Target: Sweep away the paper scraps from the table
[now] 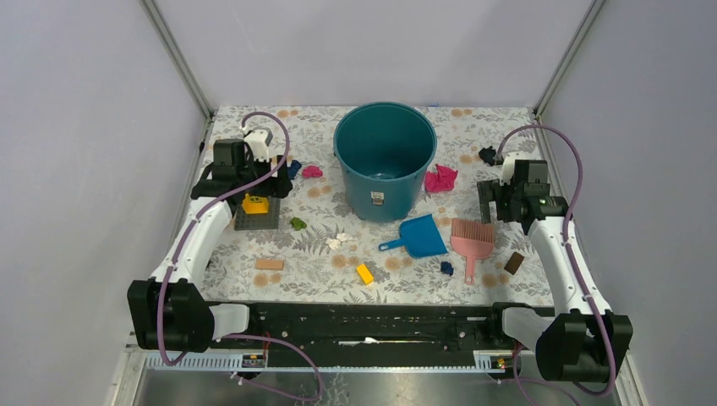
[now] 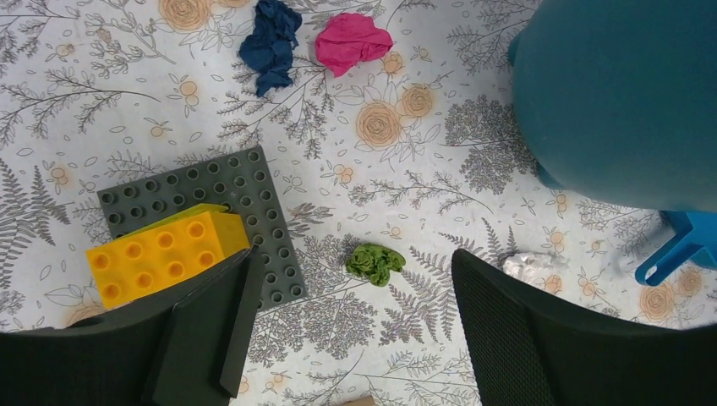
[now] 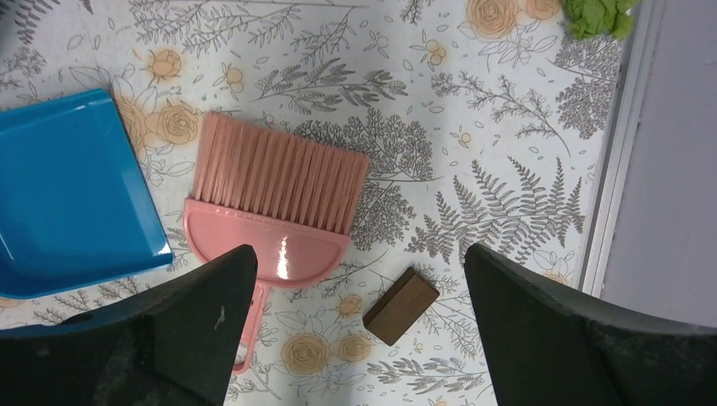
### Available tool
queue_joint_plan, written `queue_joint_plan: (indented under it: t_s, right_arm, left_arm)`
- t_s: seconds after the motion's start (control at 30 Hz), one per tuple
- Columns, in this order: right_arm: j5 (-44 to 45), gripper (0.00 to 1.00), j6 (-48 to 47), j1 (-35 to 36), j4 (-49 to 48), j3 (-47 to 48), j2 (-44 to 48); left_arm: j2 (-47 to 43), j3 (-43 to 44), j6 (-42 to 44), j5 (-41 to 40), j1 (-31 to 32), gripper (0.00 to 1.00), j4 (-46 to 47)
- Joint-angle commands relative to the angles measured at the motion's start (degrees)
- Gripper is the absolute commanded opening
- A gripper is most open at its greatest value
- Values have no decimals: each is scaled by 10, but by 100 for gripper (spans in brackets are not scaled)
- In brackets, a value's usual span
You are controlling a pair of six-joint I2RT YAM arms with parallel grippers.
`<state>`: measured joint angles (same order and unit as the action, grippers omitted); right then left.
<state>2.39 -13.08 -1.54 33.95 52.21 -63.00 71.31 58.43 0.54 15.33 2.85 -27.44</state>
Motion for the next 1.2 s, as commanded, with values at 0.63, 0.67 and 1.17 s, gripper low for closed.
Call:
queue_joint_plan:
  t_s: [0.63, 0.67, 1.17]
  right_arm:
    - [7, 54, 53, -21, -38, -14, -112]
    - [4, 53, 61, -23, -39, -9, -124]
    - [21, 37, 113, -29, -28, 15, -229]
  left_arm:
    - [-24, 5, 31, 23, -1, 83, 23]
    - [-22, 15, 38, 22, -1, 82, 20]
    - [-10, 184, 140, -7, 13, 82, 8]
